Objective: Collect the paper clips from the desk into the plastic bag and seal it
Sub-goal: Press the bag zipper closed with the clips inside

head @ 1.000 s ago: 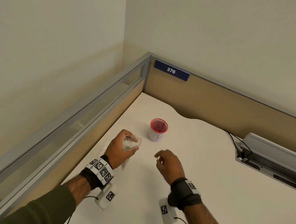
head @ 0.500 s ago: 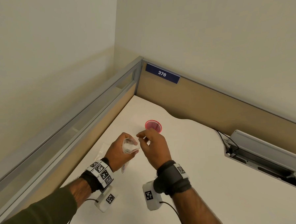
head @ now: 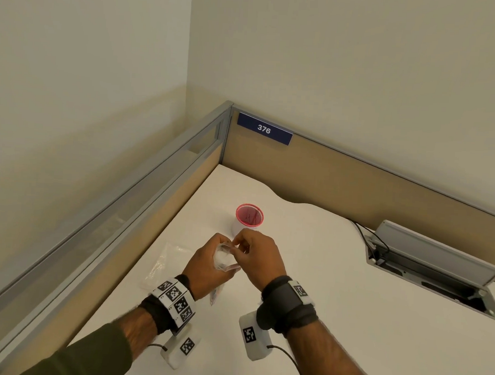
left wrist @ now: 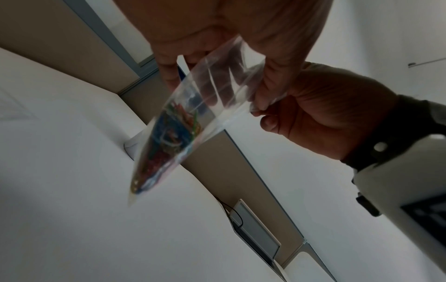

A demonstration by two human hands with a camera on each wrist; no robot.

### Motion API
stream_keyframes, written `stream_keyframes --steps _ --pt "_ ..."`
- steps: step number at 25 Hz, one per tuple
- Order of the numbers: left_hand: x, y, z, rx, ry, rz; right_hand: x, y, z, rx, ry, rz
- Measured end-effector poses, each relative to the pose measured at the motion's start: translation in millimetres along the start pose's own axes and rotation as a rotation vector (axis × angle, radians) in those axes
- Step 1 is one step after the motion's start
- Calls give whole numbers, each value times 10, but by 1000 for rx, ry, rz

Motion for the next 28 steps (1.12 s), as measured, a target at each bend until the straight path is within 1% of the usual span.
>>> stream_keyframes --steps 2,5,12,17,21,26,28 --pt "40 22 52 28 10 25 -12 -67 40 -3 -9 7" --pt "103 15 111 68 22 73 -41 -186 105 -75 5 61" --pt "103 -37 178 112 -39 242 -52 -267 249 -312 134 172" --pt "88 -116 175 95 -63 263 4 -237 275 -490 213 184" --pt "75 -146 165 108 -64 260 29 -178 298 -552 249 205" --pt "50 -182 193 123 -29 266 60 -263 389 -638 244 233" --pt "29 -210 194 123 -13 246 65 -308 484 -605 204 189"
Point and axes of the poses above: each hand's wrist, its own x-axis away from the middle knuckle, its own y-axis out of the palm, z = x × y, the point moved 4 cm from there along -x, towards the middle knuckle, and after that the axes turned 9 degrees about -x, right-handed, at the moved point
